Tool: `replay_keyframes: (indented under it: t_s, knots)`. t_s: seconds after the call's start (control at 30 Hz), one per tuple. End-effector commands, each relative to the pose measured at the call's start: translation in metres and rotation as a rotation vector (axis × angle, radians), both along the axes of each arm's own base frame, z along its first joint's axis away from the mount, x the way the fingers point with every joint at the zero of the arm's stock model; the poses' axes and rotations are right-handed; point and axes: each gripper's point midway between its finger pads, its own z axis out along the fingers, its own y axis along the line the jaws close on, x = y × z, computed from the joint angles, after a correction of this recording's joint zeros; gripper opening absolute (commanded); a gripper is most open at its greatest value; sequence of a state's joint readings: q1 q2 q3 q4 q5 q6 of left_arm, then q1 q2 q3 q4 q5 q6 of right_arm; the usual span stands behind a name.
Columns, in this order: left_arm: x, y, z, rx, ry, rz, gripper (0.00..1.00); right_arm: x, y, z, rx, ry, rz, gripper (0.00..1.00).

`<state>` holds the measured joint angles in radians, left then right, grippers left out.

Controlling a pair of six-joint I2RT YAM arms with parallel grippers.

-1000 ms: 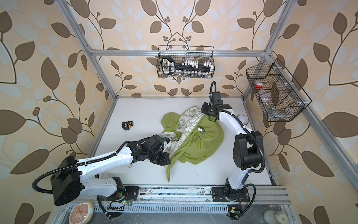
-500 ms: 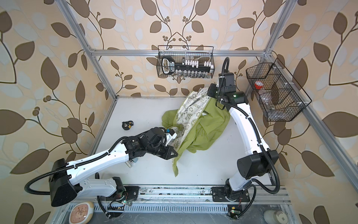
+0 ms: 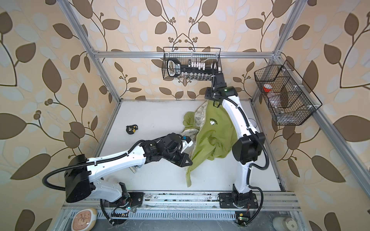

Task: Zip up the jacket

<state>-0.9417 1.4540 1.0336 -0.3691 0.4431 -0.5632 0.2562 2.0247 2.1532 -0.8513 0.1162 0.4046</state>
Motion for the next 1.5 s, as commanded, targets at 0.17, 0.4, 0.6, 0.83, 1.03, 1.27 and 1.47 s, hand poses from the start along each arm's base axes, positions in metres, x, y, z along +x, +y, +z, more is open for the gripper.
replay_keyframes:
  t_s: [0.17, 0.4, 0.6, 0.83, 1.03, 1.27, 1.47]
  knots:
    - [0.063, 0.043, -0.078, 0.082, 0.167, 0.264, 0.00, -0.028, -0.004, -0.006, -0.080, 0.019, 0.042, 0.82]
    - [0.057, 0.049, -0.092, 0.092, 0.187, 0.247, 0.32, -0.052, -0.055, -0.058, -0.039, 0.108, -0.018, 0.79]
    - [0.050, 0.045, -0.088, 0.027, 0.191, 0.216, 0.71, -0.061, -0.072, -0.097, -0.004, 0.160, -0.055, 0.79]
    - [0.042, 0.041, -0.098, 0.025, 0.228, 0.189, 0.69, -0.060, -0.081, -0.137, -0.004, 0.220, -0.100, 0.81]
    - [0.032, 0.040, -0.117, 0.059, 0.261, 0.172, 0.53, -0.066, -0.094, -0.171, -0.022, 0.261, -0.149, 0.73]
    - [0.025, 0.038, -0.123, 0.071, 0.277, 0.163, 0.21, -0.063, -0.095, -0.182, -0.019, 0.264, -0.159, 0.42]
    - [0.020, 0.044, -0.114, 0.071, 0.263, 0.165, 0.01, -0.047, -0.088, -0.164, 0.012, 0.213, -0.135, 0.09]
